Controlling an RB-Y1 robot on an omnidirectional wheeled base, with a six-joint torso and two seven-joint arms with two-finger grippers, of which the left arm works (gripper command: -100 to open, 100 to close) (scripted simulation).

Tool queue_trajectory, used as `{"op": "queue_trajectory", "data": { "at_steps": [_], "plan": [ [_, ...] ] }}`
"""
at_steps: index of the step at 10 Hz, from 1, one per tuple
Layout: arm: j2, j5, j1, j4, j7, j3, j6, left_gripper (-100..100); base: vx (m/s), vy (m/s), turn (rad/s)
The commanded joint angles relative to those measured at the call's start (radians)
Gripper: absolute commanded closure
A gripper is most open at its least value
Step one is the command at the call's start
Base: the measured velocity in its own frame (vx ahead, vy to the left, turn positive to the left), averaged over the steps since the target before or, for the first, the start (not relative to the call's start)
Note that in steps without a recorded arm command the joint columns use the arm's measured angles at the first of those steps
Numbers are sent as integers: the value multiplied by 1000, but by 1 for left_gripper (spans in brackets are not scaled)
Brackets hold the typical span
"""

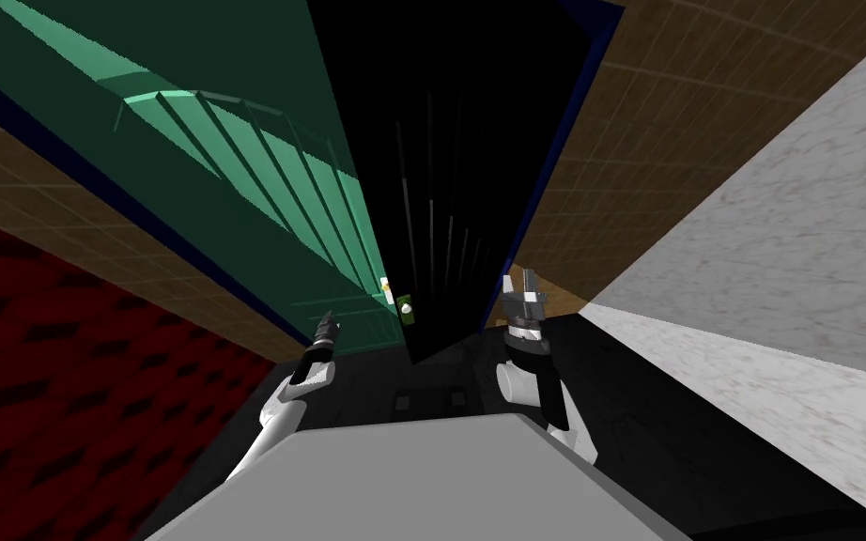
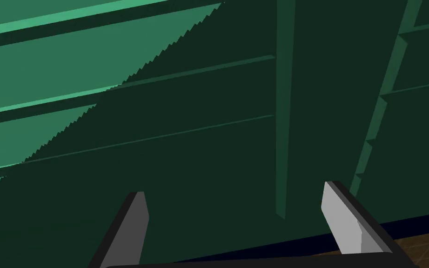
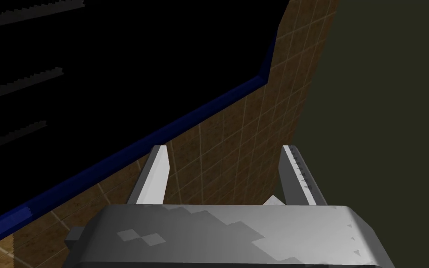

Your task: Pull the door open

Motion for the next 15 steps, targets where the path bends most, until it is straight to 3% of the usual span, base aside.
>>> {"op": "queue_trajectory", "data": {
  "at_steps": [1,5,8,9,10,15],
  "plan": [
    [-12,2,-24,13,-2,-19,-6,-100,191,13,-85],
    [-60,1,-64,3,-9,-61,-4,-100,194,-3,-98],
    [-101,-1,-97,-5,-12,-98,-3,-100,204,-100,-154],
    [-87,1,-89,1,-5,-94,-7,-100,101,-54,-20],
    [-87,1,-89,1,-5,-94,-7,100,-12,5,24],
    [-87,1,-89,1,-5,-94,-7,100,-20,8,-10]
  ]
}}
